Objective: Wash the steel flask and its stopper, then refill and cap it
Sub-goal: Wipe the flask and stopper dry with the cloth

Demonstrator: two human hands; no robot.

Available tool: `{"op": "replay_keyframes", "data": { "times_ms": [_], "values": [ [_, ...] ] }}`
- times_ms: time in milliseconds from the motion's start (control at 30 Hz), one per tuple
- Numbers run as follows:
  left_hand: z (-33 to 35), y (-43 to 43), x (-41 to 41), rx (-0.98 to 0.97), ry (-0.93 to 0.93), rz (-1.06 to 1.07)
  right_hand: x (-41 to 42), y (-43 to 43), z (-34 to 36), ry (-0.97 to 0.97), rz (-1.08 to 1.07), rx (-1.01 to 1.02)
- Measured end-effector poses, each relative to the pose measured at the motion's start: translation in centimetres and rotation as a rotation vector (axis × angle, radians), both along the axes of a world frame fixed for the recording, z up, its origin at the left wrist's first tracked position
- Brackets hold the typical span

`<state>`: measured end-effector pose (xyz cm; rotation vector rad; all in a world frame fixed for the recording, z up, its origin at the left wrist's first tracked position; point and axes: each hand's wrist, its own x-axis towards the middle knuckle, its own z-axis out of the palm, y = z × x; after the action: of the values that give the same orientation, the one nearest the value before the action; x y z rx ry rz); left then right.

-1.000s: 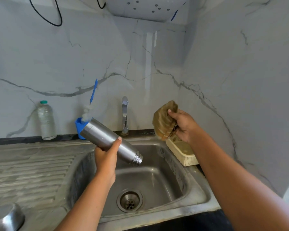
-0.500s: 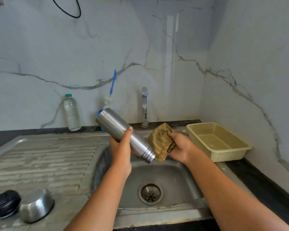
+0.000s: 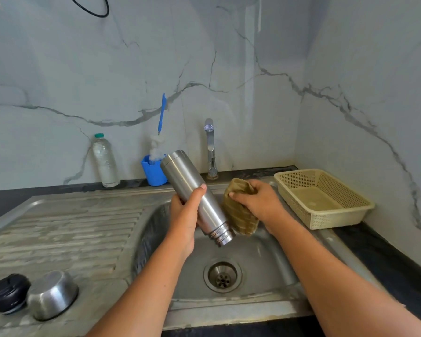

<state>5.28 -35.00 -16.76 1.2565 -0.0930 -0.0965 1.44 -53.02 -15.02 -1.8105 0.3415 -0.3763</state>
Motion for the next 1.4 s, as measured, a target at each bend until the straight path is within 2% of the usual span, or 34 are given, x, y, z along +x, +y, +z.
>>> {"op": "replay_keyframes", "data": {
  "times_ms": [67, 133, 300, 433, 600, 667, 833, 900, 1033, 1133, 1233, 1400],
  "values": [
    [0.0, 0.0, 0.0, 0.002, -0.001, 0.009, -0.1, -0.2, 0.1, -0.009, -0.039, -0.187],
    [0.0, 0.1, 0.0, 0.002, 0.0, 0.018, -0.2, -0.3, 0.3, -0.031, -0.059, -0.283],
    [0.0, 0.1, 0.0, 0.012, -0.002, 0.024, 1.0, -0.4, -0.3, -0.026, -0.076, -0.221],
    [0.0, 0.3, 0.3, 0.007, -0.004, 0.033, 1.6, -0.4, -0.8, -0.035, -0.052, 0.017],
    [-0.2, 0.5, 0.6, 0.005, 0.001, 0.039, 1.2, 0.0, -0.6, 0.007, 0.021, 0.616],
    [-0.3, 0.5, 0.7, 0.003, 0.009, 0.047, 0.6, 0.2, -0.3, 0.044, 0.068, 0.796],
    [-0.2, 0.6, 0.9, -0.016, 0.039, 0.061, -0.1, 0.6, -0.4, 0.059, 0.104, 0.884],
    [0.0, 0.7, 1.0, -0.048, 0.054, 0.066, 0.0, 0.4, -0.5, 0.032, 0.071, 0.805],
    [0.3, 1.1, 1.3, -0.143, 0.101, 0.128, 0.3, 0.9, -0.4, -0.078, 0.012, 0.271],
    [0.3, 1.5, 1.7, -0.22, 0.126, 0.194, -0.5, 2.6, 0.4, -0.16, 0.123, -0.077],
    [0.4, 2.1, 2.1, -0.273, 0.16, 0.28, -0.8, 4.0, 0.3, -0.156, 0.271, -0.407],
    [0.7, 3.1, 2.5, -0.403, 0.209, 0.389, -0.7, 4.9, -0.4, -0.156, 0.419, -0.58]
  ]
}}
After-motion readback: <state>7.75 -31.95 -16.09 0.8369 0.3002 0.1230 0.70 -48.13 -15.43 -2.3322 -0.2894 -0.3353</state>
